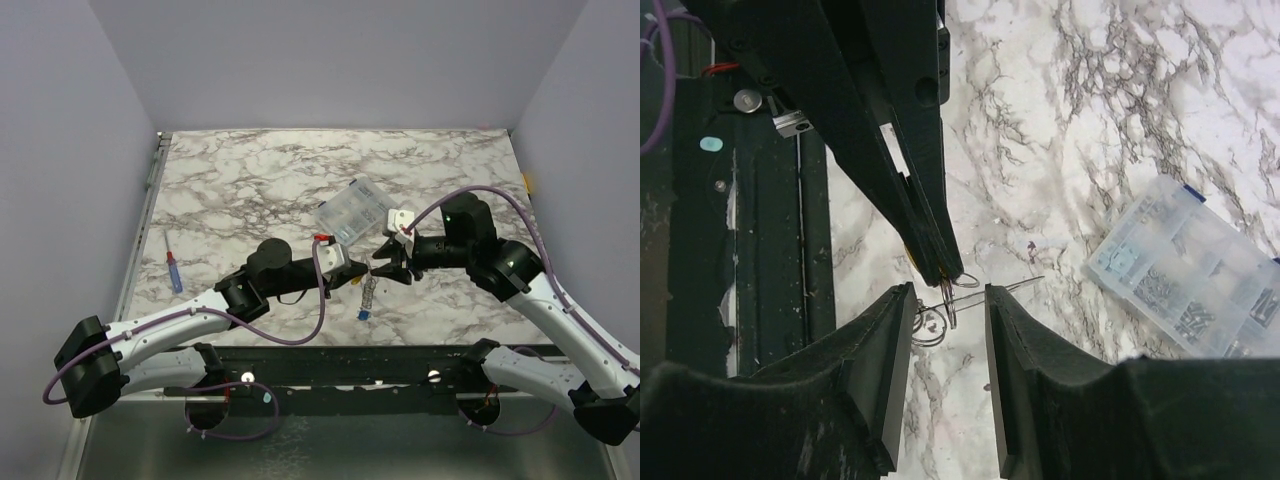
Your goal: Put the keys on the keyring
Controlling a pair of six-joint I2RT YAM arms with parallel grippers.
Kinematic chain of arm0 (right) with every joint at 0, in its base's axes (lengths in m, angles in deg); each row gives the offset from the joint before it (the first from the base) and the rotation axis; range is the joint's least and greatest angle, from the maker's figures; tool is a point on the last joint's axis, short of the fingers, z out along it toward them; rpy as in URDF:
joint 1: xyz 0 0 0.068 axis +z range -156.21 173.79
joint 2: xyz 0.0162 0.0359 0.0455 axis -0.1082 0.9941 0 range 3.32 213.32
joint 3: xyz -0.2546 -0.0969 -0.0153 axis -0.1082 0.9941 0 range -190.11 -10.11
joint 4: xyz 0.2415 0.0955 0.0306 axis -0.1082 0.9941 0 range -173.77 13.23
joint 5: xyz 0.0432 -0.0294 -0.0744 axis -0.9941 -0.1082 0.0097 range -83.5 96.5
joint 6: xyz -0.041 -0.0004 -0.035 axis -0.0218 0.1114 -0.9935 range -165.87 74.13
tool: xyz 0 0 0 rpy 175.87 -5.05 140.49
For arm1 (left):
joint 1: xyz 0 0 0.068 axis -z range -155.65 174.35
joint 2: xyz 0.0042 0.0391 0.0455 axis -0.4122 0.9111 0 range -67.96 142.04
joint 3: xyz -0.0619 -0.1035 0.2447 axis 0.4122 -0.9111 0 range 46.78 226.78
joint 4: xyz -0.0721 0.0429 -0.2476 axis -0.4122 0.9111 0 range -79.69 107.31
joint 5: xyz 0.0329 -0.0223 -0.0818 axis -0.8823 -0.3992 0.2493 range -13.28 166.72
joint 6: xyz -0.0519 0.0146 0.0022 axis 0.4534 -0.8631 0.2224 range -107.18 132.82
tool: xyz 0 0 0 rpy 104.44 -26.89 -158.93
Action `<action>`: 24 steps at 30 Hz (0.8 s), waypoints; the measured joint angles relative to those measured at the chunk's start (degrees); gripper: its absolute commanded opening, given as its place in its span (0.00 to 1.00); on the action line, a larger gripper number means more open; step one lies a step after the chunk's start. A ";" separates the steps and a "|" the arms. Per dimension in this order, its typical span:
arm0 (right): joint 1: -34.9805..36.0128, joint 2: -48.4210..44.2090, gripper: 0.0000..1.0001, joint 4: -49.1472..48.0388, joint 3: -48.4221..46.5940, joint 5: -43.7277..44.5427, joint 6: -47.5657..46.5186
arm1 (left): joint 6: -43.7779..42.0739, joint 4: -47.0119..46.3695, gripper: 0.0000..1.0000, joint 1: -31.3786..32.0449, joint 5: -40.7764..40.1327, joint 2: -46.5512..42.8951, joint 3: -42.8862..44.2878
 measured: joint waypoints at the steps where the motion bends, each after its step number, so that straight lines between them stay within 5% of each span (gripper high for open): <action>1: 0.09 0.00 0.42 -0.02 0.00 0.02 -0.07 | 0.02 0.02 0.00 0.00 0.00 0.09 0.00; 24: 1.40 -0.22 0.36 -1.40 2.34 4.46 -0.70 | 0.04 0.02 0.00 0.00 0.66 0.15 0.22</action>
